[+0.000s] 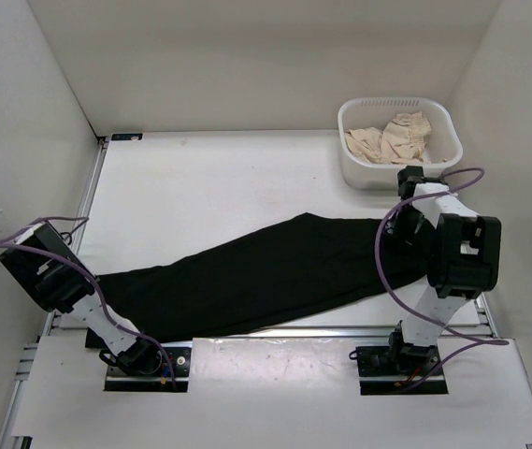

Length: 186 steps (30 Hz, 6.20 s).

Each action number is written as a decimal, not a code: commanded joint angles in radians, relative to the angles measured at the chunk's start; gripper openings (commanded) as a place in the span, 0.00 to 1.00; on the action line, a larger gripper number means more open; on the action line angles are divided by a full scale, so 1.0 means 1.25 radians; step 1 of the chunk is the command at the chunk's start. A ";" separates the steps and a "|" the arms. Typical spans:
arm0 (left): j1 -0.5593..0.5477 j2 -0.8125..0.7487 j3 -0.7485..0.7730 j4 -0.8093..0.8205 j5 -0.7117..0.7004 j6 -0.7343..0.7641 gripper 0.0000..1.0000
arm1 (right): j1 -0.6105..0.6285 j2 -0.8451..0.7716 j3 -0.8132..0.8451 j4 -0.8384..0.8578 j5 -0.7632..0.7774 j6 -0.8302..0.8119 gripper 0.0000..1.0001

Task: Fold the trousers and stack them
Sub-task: Fold the trousers

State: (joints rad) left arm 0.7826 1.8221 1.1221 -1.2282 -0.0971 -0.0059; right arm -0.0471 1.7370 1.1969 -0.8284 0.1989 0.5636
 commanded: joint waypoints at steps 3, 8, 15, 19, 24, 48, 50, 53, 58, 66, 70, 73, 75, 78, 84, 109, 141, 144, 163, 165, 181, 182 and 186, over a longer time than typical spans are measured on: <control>-0.003 0.006 -0.003 0.003 0.045 0.005 0.14 | -0.025 0.068 -0.010 0.010 0.005 0.080 0.34; -0.010 -0.030 0.127 0.055 0.098 0.005 0.14 | -0.057 0.063 -0.070 0.023 0.022 0.164 0.34; -0.048 -0.040 0.239 0.055 0.182 0.005 0.14 | -0.074 0.001 -0.210 0.099 -0.027 0.290 0.33; -0.055 -0.026 0.239 0.055 0.169 0.005 0.14 | -0.074 0.023 -0.198 0.099 -0.044 0.307 0.33; -0.055 -0.007 0.195 0.062 0.090 0.005 0.16 | -0.074 0.034 -0.148 0.080 -0.024 0.277 0.53; -0.312 -0.208 -0.158 0.067 -0.093 0.005 0.59 | 0.409 0.160 0.191 0.028 -0.026 0.180 0.33; -0.322 -0.208 -0.203 0.122 -0.120 0.005 0.59 | 0.417 0.219 0.217 0.049 -0.046 0.219 0.28; -0.322 -0.178 -0.252 0.181 -0.177 0.005 0.58 | 0.427 0.307 0.261 0.023 -0.054 0.283 0.18; -0.361 -0.107 -0.269 0.334 -0.227 0.005 0.58 | 0.398 0.381 0.286 0.065 -0.063 0.437 0.00; -0.381 0.020 -0.007 0.409 -0.185 0.005 0.58 | 0.351 0.404 0.423 0.037 0.128 0.643 0.00; -0.395 0.070 0.115 0.381 -0.178 0.005 0.58 | 0.335 0.405 0.460 0.028 0.149 0.583 0.00; -0.395 0.068 0.133 0.318 -0.142 0.005 0.59 | 0.335 0.405 0.467 0.055 0.100 0.440 0.05; -0.395 0.048 0.099 0.297 -0.122 0.005 0.63 | 0.344 0.383 0.467 0.055 0.100 0.372 0.09; -0.395 0.000 0.089 0.263 -0.113 0.005 0.66 | 0.358 0.316 0.423 0.096 0.100 0.250 0.16; -0.317 -0.078 0.235 0.228 0.005 0.005 0.69 | 0.389 0.187 0.340 0.159 0.067 0.143 0.26; -0.238 0.231 0.409 0.424 0.019 0.005 0.69 | 0.344 0.025 0.086 0.065 0.177 0.133 0.51; -0.211 0.104 0.236 0.192 -0.293 0.005 0.23 | 0.262 0.066 0.003 0.063 0.153 0.166 0.51; -0.194 0.146 0.214 0.211 -0.303 0.005 0.36 | 0.245 0.019 0.017 0.063 0.116 0.137 0.64; -0.194 0.167 0.160 0.211 -0.257 0.005 0.40 | -0.157 -0.168 -0.128 0.140 -0.060 0.147 0.99; -0.194 0.174 0.160 0.211 -0.257 0.005 0.40 | -0.167 -0.115 -0.128 0.190 -0.060 0.147 0.99; -0.194 0.123 0.109 0.211 -0.237 0.005 0.47 | -0.195 0.012 -0.157 0.319 0.008 0.125 0.00; -0.194 0.113 0.109 0.211 -0.229 0.005 0.49 | -0.195 -0.008 -0.148 0.302 0.034 0.116 0.00; -0.203 0.096 0.123 0.201 -0.185 0.005 0.49 | -0.161 -0.136 -0.078 0.213 0.227 0.045 0.00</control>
State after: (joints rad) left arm 0.5346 1.9778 1.2865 -1.0054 -0.4404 0.0181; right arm -0.2710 1.6875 1.0397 -0.4850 0.2413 0.7143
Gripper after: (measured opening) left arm 0.485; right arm 0.188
